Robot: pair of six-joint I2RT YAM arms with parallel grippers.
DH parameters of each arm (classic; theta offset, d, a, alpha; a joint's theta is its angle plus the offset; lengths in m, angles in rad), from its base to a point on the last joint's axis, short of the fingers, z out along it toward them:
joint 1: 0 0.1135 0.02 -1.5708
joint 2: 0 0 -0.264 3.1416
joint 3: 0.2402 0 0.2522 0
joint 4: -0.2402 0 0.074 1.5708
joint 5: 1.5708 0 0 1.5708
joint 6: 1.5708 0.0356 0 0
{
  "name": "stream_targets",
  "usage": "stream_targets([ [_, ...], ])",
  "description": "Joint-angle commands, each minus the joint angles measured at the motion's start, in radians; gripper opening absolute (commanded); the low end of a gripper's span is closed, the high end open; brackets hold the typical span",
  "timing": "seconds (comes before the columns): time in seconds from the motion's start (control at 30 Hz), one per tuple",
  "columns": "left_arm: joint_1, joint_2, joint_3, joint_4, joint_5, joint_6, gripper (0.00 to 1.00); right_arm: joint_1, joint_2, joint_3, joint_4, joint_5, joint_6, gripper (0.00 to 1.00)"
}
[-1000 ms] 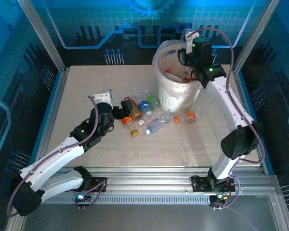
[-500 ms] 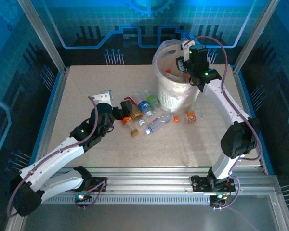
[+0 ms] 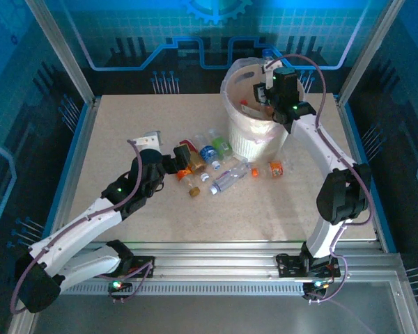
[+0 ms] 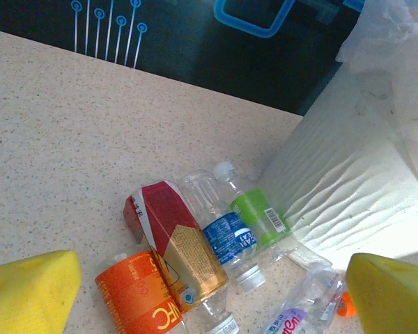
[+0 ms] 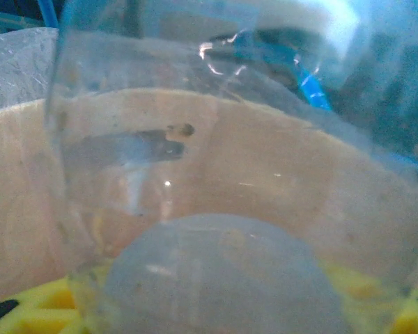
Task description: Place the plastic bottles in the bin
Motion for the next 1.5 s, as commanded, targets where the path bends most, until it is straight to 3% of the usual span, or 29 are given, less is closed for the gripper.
stream_targets([
  [0.0, 0.009, -0.004, -0.015, -0.006, -0.021, -0.021, 0.99, -0.003, 0.040, -0.041, -0.051, -0.004, 0.006, 0.64],
  [0.13, 0.010, -0.004, -0.021, -0.005, -0.025, -0.022, 0.99, -0.002, 0.035, -0.054, -0.048, 0.003, 0.009, 0.76],
  [0.6, 0.012, 0.002, -0.032, 0.004, -0.033, -0.021, 0.99, 0.001, -0.055, -0.029, -0.072, 0.031, 0.015, 0.99],
  [1.0, 0.013, 0.022, -0.032, 0.013, -0.028, -0.025, 0.99, 0.001, -0.151, 0.075, -0.145, -0.043, 0.044, 1.00],
  [1.47, 0.018, 0.035, -0.019, 0.022, -0.030, -0.006, 0.99, 0.002, 0.168, 0.491, -0.299, -0.104, -0.034, 0.93],
])
